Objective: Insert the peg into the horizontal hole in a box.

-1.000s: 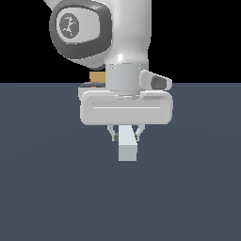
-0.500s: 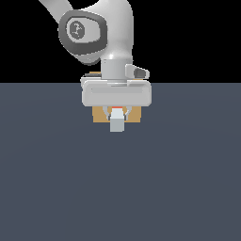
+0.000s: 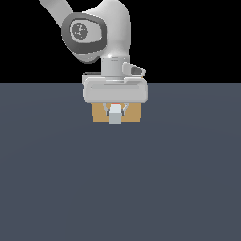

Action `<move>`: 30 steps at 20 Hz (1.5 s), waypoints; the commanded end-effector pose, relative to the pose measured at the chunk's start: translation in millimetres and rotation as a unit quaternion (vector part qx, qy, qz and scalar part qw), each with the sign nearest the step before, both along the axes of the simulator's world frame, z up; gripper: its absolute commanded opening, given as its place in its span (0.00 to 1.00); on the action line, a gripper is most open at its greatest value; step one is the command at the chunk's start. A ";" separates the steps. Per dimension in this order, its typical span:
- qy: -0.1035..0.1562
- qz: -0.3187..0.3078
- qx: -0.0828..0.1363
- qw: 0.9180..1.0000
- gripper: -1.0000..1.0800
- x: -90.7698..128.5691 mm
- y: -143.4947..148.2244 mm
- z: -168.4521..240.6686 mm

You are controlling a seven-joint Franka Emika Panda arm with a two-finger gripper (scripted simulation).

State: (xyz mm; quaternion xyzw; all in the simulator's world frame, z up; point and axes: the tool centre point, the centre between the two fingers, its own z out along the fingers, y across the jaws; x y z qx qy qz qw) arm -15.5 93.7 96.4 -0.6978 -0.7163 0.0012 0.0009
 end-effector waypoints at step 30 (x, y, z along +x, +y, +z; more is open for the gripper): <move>-0.003 0.000 0.001 1.000 0.00 -2.1 119.7 2.6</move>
